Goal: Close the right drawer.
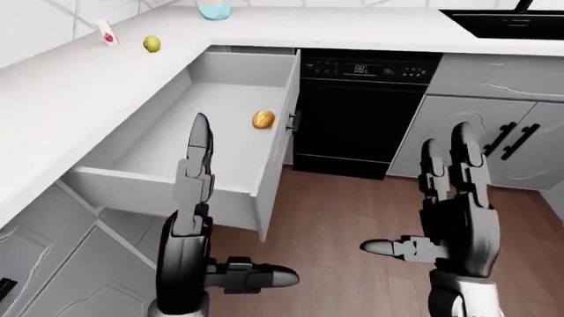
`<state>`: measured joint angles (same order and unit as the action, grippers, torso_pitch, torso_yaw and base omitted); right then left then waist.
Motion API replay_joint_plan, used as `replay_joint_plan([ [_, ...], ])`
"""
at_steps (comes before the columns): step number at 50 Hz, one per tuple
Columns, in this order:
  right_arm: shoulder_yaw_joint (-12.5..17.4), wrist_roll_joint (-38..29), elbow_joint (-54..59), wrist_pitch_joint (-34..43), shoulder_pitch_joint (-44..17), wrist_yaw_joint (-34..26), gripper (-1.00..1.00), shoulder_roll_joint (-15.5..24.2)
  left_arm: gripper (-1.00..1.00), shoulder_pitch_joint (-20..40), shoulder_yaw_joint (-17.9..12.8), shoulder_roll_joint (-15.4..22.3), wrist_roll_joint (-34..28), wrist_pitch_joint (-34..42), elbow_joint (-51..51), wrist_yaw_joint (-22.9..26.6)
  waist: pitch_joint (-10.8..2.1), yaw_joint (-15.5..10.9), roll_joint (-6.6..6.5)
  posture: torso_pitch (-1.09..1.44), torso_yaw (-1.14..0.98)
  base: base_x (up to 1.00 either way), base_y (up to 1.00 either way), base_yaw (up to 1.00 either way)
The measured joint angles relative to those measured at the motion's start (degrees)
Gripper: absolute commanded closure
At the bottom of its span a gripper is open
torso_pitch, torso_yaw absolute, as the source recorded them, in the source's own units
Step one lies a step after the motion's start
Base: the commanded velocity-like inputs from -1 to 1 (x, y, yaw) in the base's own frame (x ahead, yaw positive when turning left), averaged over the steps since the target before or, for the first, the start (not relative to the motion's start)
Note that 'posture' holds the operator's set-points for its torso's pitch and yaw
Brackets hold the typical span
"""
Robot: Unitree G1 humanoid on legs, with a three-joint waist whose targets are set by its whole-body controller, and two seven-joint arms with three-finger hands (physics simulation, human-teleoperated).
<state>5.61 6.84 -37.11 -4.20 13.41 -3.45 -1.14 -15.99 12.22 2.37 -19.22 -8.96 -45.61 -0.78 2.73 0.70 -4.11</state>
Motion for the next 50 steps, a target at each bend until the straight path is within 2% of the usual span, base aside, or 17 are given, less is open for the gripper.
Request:
replay_joint_plan([
  [4, -1.2, -0.2, 1.4, 0.6, 0.3, -0.5, -1.00, -0.4, -1.00, -0.5, -1.1, 0.4, 0.1, 0.6, 1.1, -0.3, -0.04, -1.2, 1.05, 0.00, 0.00, 0.00, 0.22, 0.00],
  [12, -0.8, -0.6, 0.6, -0.4, 0.0, -0.3, -1.00, -0.3, -1.00, -0.3, -0.7, 0.3, 0.1, 0.1, 0.5, -0.4, 0.20, -0.8, 5.50, 0.00, 0.00, 0.00, 0.20, 0.00],
  [15, -0.7, -0.7, 1.0, -0.6, -0.1, -0.3, -1.00, -0.2, -1.00, -0.3, -0.6, 0.2, 0.1, 0.0, 0.3, -0.4, -0.17, -0.5, 7.30, 0.00, 0.00, 0.00, 0.13, 0.00],
  [17, -0.1, -0.8, 1.7, -0.3, -0.1, 0.0, -1.00, 0.0, -1.00, -0.4, 0.0, 0.0, 0.1, 0.0, 1.0, -0.1, 0.23, 0.0, 5.66, 0.00, 0.00, 0.00, 0.12, 0.00],
  [19, 0.2, -0.9, 2.3, 0.1, 0.3, 0.3, -1.00, 0.0, -1.00, -0.5, 0.1, 0.2, 0.0, 0.3, 1.3, 0.2, 0.05, -0.1, 5.89, 0.00, 0.00, 0.00, 0.12, 0.00],
  [21, 0.1, -1.0, 2.1, 0.4, 0.2, 0.4, -1.00, 0.0, -1.00, -0.4, -0.1, 0.1, 0.0, 0.5, 1.0, 0.2, -0.19, -0.3, 5.50, 0.00, 0.00, 0.00, 0.12, 0.00],
  [25, -0.1, -1.1, 0.9, -0.1, -0.1, 0.4, -1.00, 0.0, -1.00, -0.1, -0.1, 0.0, 0.0, 0.1, 0.2, 0.1, 0.44, -0.3, 3.07, 0.00, 0.00, 0.00, 0.21, 0.00],
  [27, 0.0, -1.0, 1.0, -0.1, -0.1, 0.4, -1.00, 0.1, -1.00, -0.1, 0.0, 0.0, 0.0, 0.1, 0.3, 0.1, 0.20, -0.3, 2.11, 0.00, 0.00, 0.00, 0.32, 0.00],
  [29, 0.1, -1.0, 0.9, -0.1, -0.3, 0.4, -1.00, 0.1, -1.00, -0.1, 0.0, 0.0, 0.0, 0.2, 0.1, 0.1, -0.53, -0.3, 0.06, 0.00, 0.00, 0.00, 0.32, 0.00],
  [34, -1.0, -1.1, 1.8, 0.6, 0.1, -0.1, -1.00, -0.3, -1.00, -0.2, -0.8, 0.3, 0.0, 1.0, 0.8, -0.2, -0.15, -1.0, 1.63, 0.00, 0.00, 0.00, 0.32, 0.00],
  [41, -0.7, -1.1, 1.0, -0.2, -0.3, 0.0, -1.00, -0.2, -1.00, -0.1, -0.8, 0.3, 0.1, 0.5, 0.3, -0.2, 0.15, -0.7, 5.29, 0.00, 0.00, 0.00, 0.31, 0.00],
  [43, -0.8, -1.1, 1.2, -0.3, -0.3, -0.1, -1.00, -0.2, -1.00, -0.2, -0.7, 0.3, 0.1, 0.4, 0.3, -0.2, 0.11, -0.7, 6.70, 0.00, 0.00, 0.00, 0.32, 0.00],
  [44, -0.7, -1.2, 1.2, -0.4, -0.3, 0.0, -1.00, -0.1, -1.00, -0.1, -0.5, 0.1, 0.1, 0.3, 0.3, -0.2, 0.01, -0.4, 6.85, 0.00, 0.00, 0.00, 0.32, 0.00],
  [45, -0.3, -1.2, 1.5, -0.4, -0.1, 0.0, -1.00, 0.1, -1.00, -0.1, -0.1, -0.1, 0.0, 0.2, 0.7, -0.1, 0.32, 0.0, 5.91, 0.00, 0.00, 0.00, 0.31, 0.00],
  [46, 0.0, -1.2, 2.0, -0.2, 0.0, 0.1, -1.00, 0.1, -1.00, -0.3, 0.2, 0.0, 0.0, 0.3, 1.2, 0.0, 0.46, 0.2, 5.72, 0.00, 0.00, 0.00, 0.31, 0.00],
  [48, 0.2, -1.2, 2.6, 0.3, 0.4, 0.3, -1.00, 0.0, -1.00, -0.6, 0.3, 0.2, -0.1, 0.5, 1.6, 0.2, -0.12, 0.3, 6.29, 0.00, 0.00, 0.00, 0.31, 0.00],
  [50, 0.2, -1.2, 2.3, 0.4, 0.2, 0.4, -1.00, 0.0, -1.00, -0.5, 0.0, 0.1, -0.1, 0.5, 1.2, 0.2, -0.45, 0.2, 5.89, 0.00, 0.00, 0.00, 0.32, 0.00],
])
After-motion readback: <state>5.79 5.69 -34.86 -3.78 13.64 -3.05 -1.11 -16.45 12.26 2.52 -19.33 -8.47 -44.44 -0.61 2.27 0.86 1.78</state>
